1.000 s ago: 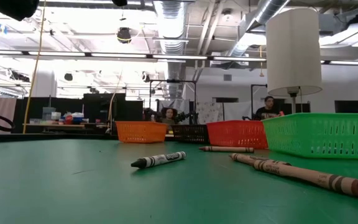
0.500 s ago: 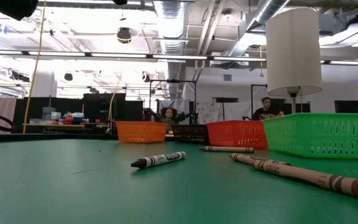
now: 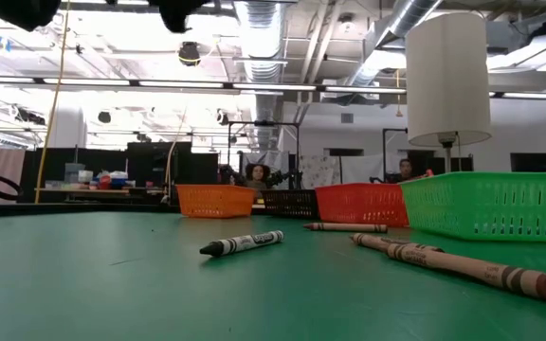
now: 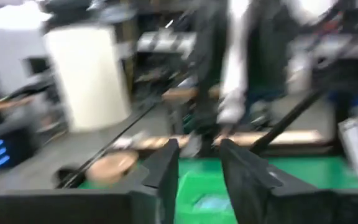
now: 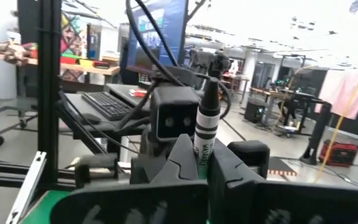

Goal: Sort crayons
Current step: Put the black crayon into the orange bin

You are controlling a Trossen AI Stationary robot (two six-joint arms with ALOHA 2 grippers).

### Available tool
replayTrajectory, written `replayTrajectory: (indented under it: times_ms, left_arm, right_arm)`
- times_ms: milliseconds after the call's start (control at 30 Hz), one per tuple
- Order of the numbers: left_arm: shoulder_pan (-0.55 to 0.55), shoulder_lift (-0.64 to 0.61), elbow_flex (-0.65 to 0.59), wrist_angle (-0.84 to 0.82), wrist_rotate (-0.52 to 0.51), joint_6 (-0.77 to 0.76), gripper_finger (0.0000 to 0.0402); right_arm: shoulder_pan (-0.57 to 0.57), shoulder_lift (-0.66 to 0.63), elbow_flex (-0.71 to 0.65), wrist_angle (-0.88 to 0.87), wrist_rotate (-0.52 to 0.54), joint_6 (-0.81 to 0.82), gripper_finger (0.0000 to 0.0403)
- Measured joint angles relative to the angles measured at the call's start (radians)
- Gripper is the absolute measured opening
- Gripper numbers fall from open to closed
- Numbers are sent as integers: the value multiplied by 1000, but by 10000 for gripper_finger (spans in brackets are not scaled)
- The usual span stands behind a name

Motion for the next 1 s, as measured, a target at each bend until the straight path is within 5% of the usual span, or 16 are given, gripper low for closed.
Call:
replayTrajectory:
  times_ms: [267,367,533,800,1000]
  left_arm:
    - [0,0,0,-222,-414,-124,171]
    - [0,-1,-1,-323,-479,-209,172]
    - [0,-1,-1,-438,-487,-337,163]
    - [-3,-1,-1,-555,-355,-401,136]
    - [-51,-46,-1,-596,-421,-361,113]
  right_arm:
    - [-80,-1,0,-12,102,3,1]
    - [-143,2,0,-53,103,28,1]
    - [-276,20,0,-135,98,126,0]
    - [-460,108,8,-144,-67,302,0]
    - [-527,248,71,-131,-134,370,0]
